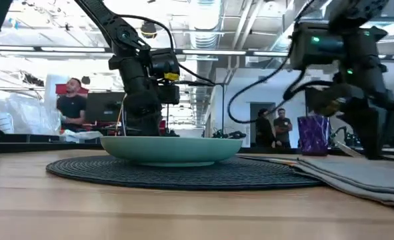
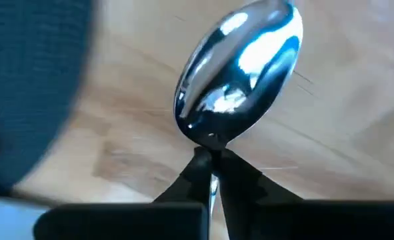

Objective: Set table place
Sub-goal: Put the orange spoon on the blue placemat to the right of the orange fork

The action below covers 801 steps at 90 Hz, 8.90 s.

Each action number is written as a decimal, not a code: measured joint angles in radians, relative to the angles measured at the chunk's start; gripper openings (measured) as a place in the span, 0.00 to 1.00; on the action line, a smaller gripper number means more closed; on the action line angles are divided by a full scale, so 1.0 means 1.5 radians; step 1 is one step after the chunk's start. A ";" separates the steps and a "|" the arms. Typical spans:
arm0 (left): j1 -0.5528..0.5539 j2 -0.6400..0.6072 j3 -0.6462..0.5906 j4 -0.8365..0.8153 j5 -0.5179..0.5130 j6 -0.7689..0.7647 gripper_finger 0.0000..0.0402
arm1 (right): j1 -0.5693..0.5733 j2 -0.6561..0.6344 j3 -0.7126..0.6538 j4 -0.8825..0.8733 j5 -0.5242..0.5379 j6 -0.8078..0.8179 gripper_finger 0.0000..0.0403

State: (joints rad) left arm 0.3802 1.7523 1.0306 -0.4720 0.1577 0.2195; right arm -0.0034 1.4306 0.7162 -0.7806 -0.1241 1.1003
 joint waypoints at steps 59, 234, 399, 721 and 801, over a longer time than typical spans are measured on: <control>0.000 0.000 0.000 -0.006 0.000 -0.022 0.00 | -0.184 -0.001 0.079 0.065 0.014 -0.212 0.00; -0.005 0.000 0.000 0.066 0.000 -0.057 0.00 | -0.138 0.151 0.220 -0.206 0.070 -0.342 0.00; -0.006 0.000 0.000 0.012 0.000 -0.118 0.00 | -0.136 0.151 0.165 -0.078 0.006 -0.370 0.39; -0.008 0.000 0.000 -0.023 0.001 -0.107 0.00 | -0.192 -0.012 -0.089 0.454 -0.202 -0.046 0.00; -0.008 0.000 0.000 -0.022 0.001 -0.114 0.00 | -0.163 0.052 -0.160 0.635 -0.268 -0.001 0.00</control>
State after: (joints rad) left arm 0.3687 1.7523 1.0309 -0.5053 0.1589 0.0483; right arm -0.2478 1.5082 0.4755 0.1719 -0.5269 1.0994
